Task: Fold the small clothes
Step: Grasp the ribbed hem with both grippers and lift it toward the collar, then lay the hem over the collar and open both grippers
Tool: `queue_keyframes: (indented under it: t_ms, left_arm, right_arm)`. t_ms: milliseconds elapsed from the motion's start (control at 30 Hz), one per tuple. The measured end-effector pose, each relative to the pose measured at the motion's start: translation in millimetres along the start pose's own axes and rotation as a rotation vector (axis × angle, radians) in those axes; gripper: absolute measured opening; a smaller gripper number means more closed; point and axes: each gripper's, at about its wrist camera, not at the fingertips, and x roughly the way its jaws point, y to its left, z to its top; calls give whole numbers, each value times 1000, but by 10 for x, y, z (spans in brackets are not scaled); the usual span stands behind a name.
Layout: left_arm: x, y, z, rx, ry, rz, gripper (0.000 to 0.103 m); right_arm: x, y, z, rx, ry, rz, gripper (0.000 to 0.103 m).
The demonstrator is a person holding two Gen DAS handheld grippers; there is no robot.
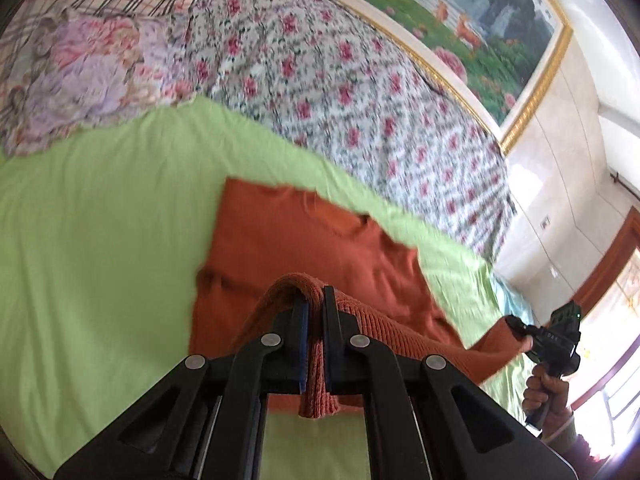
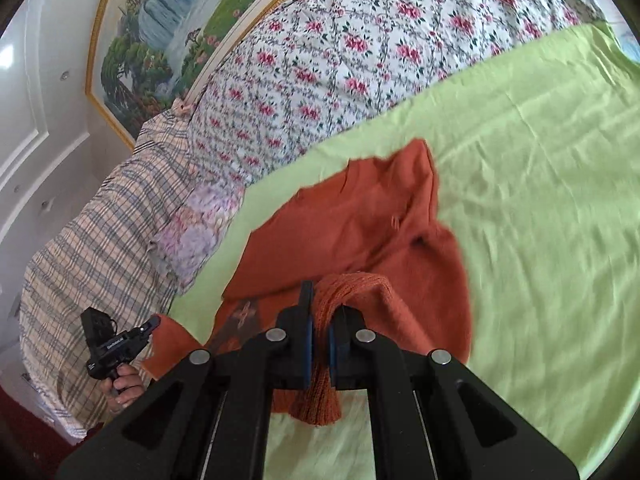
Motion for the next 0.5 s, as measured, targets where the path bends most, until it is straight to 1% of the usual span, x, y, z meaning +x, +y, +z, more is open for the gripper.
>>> queue_keyframes:
  t_ms: [133, 200, 333, 433, 500]
  left_arm:
    - [384, 61, 336, -3, -21, 32, 2]
    - [669, 107, 527, -1, -17, 57, 2]
    - [1150, 237, 808, -1, -2, 100, 2]
    - [1464, 337, 954, 2, 16, 132, 2]
    - [1642, 397, 992, 7, 35, 147, 3]
  right_arm:
    - [371, -107, 441, -29, -8, -28, 6]
    - [581, -185, 656, -25, -7, -43, 6]
    - [995, -331, 1006, -21, -3, -77, 6]
    - [1278, -468, 1175, -16, 17, -123, 6]
    - [1429, -570, 1212, -4, 38, -148, 6]
